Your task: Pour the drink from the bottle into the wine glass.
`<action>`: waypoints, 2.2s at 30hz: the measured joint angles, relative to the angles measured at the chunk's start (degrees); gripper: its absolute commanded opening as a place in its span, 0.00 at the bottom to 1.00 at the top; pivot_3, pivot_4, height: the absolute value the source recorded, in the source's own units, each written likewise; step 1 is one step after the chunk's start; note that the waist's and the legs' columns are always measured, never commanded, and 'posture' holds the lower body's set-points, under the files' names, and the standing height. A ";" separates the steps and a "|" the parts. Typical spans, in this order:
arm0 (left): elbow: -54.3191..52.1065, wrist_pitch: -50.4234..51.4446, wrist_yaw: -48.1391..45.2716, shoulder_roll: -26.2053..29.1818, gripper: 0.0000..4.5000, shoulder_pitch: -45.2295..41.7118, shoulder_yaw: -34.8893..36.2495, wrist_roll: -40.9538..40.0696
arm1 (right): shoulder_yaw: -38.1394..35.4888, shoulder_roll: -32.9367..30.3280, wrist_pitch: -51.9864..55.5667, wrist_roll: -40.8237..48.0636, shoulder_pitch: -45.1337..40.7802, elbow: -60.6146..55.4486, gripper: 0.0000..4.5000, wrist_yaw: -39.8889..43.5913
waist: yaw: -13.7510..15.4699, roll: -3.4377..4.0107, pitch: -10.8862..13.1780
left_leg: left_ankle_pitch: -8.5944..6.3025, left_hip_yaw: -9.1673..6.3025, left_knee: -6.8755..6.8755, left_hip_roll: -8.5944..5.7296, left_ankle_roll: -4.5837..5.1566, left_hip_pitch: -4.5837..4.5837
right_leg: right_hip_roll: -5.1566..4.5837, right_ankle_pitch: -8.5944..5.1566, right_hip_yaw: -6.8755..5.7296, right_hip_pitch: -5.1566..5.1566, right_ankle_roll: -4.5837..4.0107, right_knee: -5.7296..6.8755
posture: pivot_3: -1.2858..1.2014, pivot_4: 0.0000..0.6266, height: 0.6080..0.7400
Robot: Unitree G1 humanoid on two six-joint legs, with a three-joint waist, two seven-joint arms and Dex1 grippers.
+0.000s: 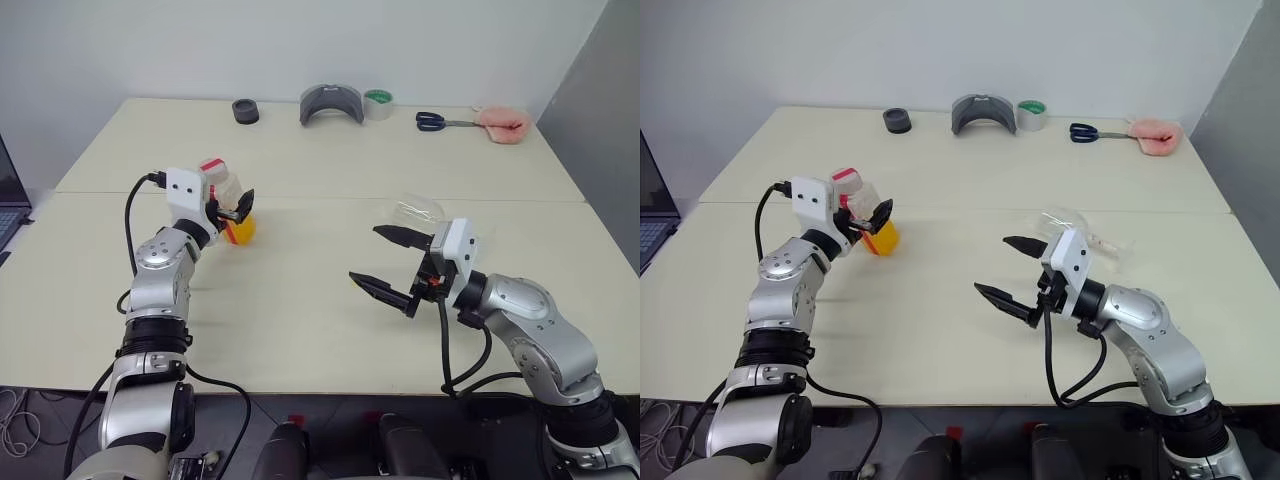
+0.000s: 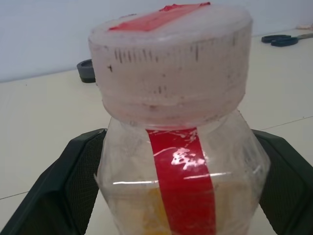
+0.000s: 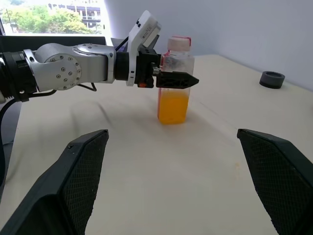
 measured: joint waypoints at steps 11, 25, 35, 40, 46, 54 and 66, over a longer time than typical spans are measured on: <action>0.11 -1.09 -0.09 0.00 0.72 -0.27 0.00 0.00 | -0.01 0.00 0.00 -1.43 -0.07 0.43 1.00 0.04 | 0.00 0.00 0.00 | 0.00 0.00 0.00 0.00 0.00 0.00 | 0.00 0.00 0.00 0.00 0.00 0.00 | 0.52 0.24 1.00; 0.02 -0.94 0.26 -0.69 0.40 -0.24 0.26 -0.87 | -0.02 0.00 -0.01 -1.62 -0.06 0.43 1.00 0.23 | 0.00 0.00 0.00 | 0.00 0.00 0.00 0.00 0.00 0.00 | 0.00 0.00 0.00 0.00 0.00 0.01 | 0.52 0.24 1.00; -6.73 3.39 -2.15 -2.87 0.40 2.63 -0.10 -4.35 | -0.17 0.00 -0.01 -1.68 0.23 0.38 1.00 -0.24 | 0.03 0.00 0.00 | 0.00 -0.01 0.01 0.00 -0.01 -0.01 | -0.01 0.00 0.01 0.00 0.00 0.00 | 0.52 0.24 1.00; -11.78 6.82 -6.24 -4.80 0.40 3.92 -3.40 -6.12 | -1.24 0.04 -0.02 -2.61 1.91 0.21 1.00 -2.49 | 0.09 -0.01 0.01 | 0.01 0.01 0.02 -0.02 -0.01 -0.03 | -0.02 0.00 0.02 0.00 0.00 -0.01 | 0.52 0.24 1.00; -13.39 9.09 -11.06 -7.23 0.40 3.03 -7.49 -7.48 | -3.81 -0.09 2.05 -1.34 3.69 -3.13 1.00 -5.14 | 0.10 -0.01 0.00 | 0.00 0.00 0.02 -0.03 -0.01 -0.03 | -0.01 0.00 0.02 0.01 0.00 -0.01 | 0.52 0.24 1.00; -9.02 9.19 -22.64 -10.95 0.40 -2.41 -14.65 -7.73 | -8.51 -2.54 9.46 3.86 6.08 -10.81 1.00 -8.49 | -0.03 -0.01 0.01 | 0.00 0.01 0.01 -0.04 0.00 -0.03 | 0.02 0.00 0.02 0.03 0.01 -0.03 | 0.52 0.24 1.00; -3.46 0.90 -35.09 -13.74 0.40 -6.46 -20.06 -6.28 | -8.90 -1.13 21.03 9.01 -0.51 -14.31 1.00 -18.55 | 0.03 -0.01 0.01 | 0.00 0.01 0.01 -0.05 0.01 -0.05 | 0.02 0.00 0.03 0.03 0.01 -0.05 | 0.52 0.24 1.00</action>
